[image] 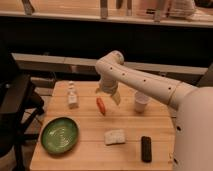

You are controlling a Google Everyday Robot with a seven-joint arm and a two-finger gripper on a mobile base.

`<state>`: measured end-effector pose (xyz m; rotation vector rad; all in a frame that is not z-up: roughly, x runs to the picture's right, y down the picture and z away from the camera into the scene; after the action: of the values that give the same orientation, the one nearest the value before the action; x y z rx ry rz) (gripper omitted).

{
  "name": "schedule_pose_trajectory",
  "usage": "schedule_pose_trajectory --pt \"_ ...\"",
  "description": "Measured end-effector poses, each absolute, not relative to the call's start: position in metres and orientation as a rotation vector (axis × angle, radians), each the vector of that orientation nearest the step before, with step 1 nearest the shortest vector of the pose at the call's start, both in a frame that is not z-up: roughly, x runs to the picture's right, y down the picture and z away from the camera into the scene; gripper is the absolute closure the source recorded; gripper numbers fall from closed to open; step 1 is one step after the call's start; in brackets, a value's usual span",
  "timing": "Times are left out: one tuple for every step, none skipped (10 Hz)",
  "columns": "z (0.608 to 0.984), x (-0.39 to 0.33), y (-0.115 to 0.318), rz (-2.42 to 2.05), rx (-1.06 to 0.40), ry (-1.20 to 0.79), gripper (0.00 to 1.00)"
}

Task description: Drag the pepper across the table

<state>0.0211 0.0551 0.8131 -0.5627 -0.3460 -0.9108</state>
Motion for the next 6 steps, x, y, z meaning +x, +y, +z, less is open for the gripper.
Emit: schedule_pose_trajectory --pt "0.818 0.018 0.058 -0.925 -0.563 -0.353 0.20" --pt "0.824 0.016 0.062 -0.937 -0.563 -0.357 0.20" --pt "0.830 0.014 0.066 -0.947 -0.564 -0.361 0.20" --pt "0.835 0.011 0.070 -0.957 -0.564 -0.365 0.20" --pt "0.839 0.006 0.073 -0.966 -0.563 -0.370 0.20" --pt "0.843 0.001 0.076 -0.974 -0.565 -0.376 0.20"
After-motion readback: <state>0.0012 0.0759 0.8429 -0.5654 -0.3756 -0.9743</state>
